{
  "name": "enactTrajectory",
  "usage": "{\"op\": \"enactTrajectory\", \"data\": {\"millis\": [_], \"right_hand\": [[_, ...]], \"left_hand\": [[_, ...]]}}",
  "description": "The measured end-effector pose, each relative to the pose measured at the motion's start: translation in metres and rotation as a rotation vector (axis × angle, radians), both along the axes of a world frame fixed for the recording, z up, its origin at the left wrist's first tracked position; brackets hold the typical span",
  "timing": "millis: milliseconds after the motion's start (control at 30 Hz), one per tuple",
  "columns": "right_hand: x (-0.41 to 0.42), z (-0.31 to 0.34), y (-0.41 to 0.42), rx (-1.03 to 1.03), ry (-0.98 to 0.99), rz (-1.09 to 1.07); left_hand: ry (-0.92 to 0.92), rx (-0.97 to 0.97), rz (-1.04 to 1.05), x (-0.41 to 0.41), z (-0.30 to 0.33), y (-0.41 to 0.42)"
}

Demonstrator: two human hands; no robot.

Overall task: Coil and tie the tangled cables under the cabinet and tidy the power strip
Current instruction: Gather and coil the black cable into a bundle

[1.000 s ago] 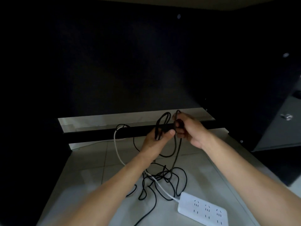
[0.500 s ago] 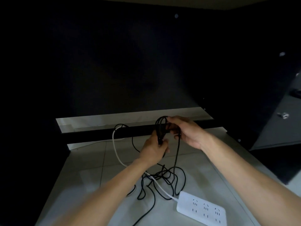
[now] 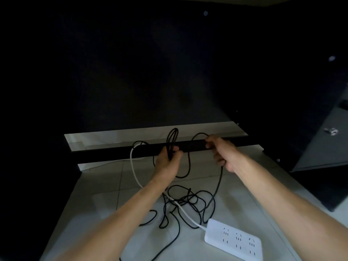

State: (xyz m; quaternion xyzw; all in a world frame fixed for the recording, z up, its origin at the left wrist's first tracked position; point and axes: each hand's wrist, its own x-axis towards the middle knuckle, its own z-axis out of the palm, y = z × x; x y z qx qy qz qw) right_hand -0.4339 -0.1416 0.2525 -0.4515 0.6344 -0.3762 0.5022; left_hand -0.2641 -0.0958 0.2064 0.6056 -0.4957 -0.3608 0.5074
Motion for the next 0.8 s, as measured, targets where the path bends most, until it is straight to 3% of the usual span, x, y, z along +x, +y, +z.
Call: {"op": "enactTrajectory", "data": {"millis": [200, 300, 367, 533, 733, 800], "right_hand": [[-0.002, -0.012, -0.003, 0.132, -0.133, 0.033], [0.006, -0.01, -0.001, 0.088, -0.255, 0.091], [0.009, -0.007, -0.001, 0.053, -0.327, 0.157], [0.018, -0.003, 0.002, -0.051, -0.362, 0.261], [0.027, -0.003, 0.006, -0.086, -0.472, 0.219], [0.03, -0.002, 0.007, -0.115, -0.405, 0.224]], "left_hand": [[-0.311, -0.177, -0.242, -0.002, -0.018, 0.007], [-0.374, -0.252, -0.278, -0.01, -0.024, 0.006], [-0.385, -0.198, -0.287, -0.013, -0.024, 0.003], [-0.335, -0.057, -0.242, -0.013, -0.023, -0.002], [-0.029, -0.01, -0.267, -0.012, -0.008, 0.004], [-0.084, 0.012, -0.325, -0.012, -0.004, 0.003]]}}
